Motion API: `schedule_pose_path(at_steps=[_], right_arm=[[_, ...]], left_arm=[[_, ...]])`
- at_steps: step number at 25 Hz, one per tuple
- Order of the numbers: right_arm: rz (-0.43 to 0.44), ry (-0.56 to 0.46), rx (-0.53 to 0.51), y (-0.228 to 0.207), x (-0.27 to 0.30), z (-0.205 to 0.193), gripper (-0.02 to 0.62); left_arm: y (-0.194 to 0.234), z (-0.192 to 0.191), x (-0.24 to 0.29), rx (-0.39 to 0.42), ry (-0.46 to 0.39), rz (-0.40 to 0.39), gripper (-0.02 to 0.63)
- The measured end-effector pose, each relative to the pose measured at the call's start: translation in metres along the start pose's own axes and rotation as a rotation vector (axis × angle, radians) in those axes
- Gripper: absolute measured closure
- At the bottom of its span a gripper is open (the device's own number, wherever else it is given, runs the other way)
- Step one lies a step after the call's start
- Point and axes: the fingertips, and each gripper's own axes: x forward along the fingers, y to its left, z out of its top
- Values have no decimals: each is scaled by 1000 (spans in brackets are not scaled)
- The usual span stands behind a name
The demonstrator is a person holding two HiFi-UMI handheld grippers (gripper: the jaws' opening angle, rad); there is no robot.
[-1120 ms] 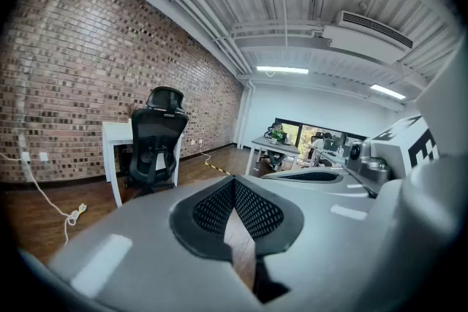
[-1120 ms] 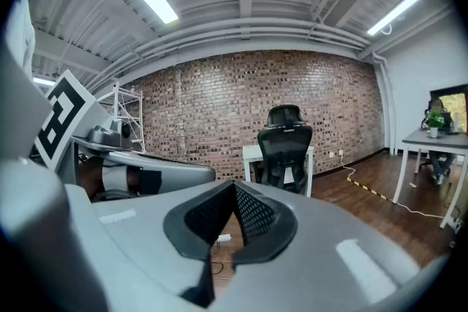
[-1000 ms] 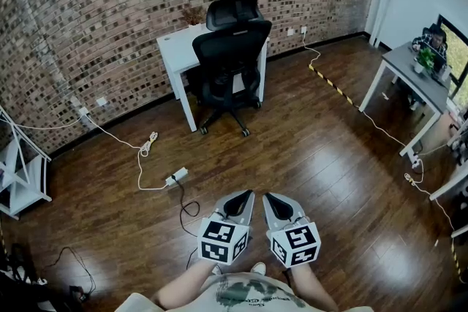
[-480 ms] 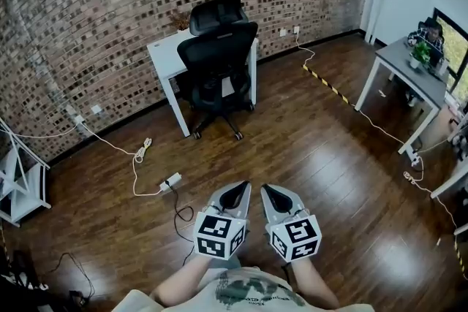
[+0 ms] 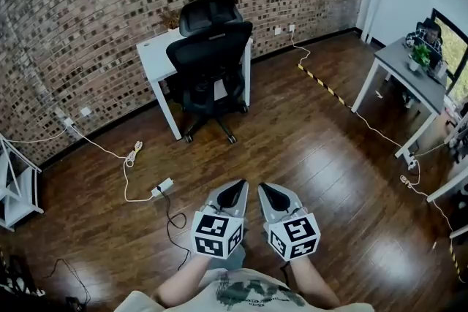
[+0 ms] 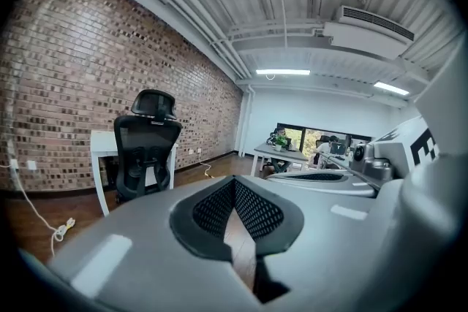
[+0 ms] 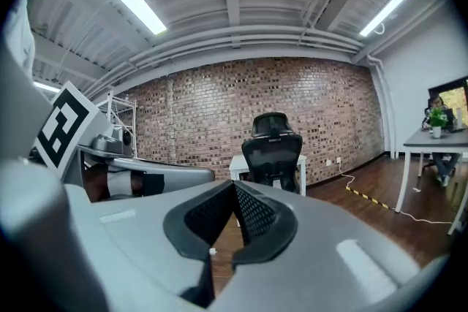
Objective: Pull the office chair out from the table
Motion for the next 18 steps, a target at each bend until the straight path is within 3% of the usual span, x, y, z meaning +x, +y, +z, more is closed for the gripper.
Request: schedule_pose_path(at_steps=[18], right_arm=[[-18,63,-21,-53,145,43,594]], left_arm=[[104,56,109,-32,39,-35,592]])
